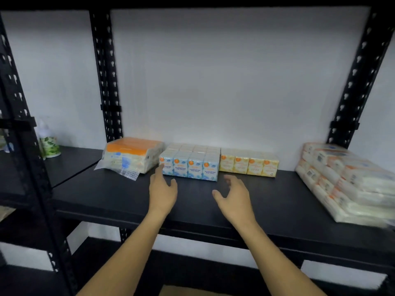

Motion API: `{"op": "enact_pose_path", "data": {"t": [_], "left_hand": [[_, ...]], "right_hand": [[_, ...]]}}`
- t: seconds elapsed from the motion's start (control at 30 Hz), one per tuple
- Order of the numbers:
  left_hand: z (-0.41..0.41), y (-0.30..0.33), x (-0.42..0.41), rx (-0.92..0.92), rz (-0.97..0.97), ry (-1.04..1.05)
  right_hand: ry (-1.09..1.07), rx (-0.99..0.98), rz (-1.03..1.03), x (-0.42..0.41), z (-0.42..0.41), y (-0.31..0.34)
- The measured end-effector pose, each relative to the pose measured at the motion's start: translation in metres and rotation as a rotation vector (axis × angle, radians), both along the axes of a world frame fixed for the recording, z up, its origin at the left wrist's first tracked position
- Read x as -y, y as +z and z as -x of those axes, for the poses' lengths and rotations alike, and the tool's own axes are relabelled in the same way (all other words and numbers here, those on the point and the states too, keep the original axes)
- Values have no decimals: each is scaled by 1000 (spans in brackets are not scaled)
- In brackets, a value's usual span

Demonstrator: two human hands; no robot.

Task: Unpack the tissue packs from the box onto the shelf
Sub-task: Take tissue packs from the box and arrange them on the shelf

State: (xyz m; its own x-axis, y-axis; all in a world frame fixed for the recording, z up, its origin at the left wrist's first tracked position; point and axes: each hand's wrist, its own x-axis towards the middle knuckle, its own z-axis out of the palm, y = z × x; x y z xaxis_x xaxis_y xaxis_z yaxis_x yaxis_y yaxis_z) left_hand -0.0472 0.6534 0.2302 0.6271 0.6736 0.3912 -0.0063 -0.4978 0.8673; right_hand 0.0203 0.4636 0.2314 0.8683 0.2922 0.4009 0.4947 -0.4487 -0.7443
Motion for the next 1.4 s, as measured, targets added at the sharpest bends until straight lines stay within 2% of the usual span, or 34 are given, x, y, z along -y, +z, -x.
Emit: {"op": "enact_pose_path", "data": {"t": [0.07,0.2,0.3,0.37,0.43,0.53,0.6,0.7,0.77,0.93,1.1,1.2,1.4], "left_hand": [[22,0,16,-16,2,-45],[74,-18,50,73,-49,-150],[117,-47,78,126,-150,-241],[141,-77,91,102,-160,-304],[157,-118,96,1,-141,-325],[176,-186,93,-236,-70,-314],[187,-227,93,-407,-116,-288],[194,-272,100,-669,-126,-290],[191,-292,106,-781,-122,-347],[178,-313,113,-929,-299,-456],[170,-322,113,-991,-375,-497],[171,-329,111,-1039,-392,-528],[169,-334,106,-1065,-398,-525]], "right_hand": [[7,-17,-63,10,21,0],[70,4,-193,32,76,-12],[124,58,-238,52,117,-41],[137,-2,-224,65,137,-69],[116,-116,-163,79,149,-106],[75,-331,41,103,163,-169],[65,-458,152,119,170,-207],[64,-562,283,144,178,-252],[81,-635,366,157,178,-277],[173,-804,532,165,176,-326],[299,-784,754,150,178,-355],[397,-708,871,141,176,-370],[428,-750,971,133,170,-385]]}}
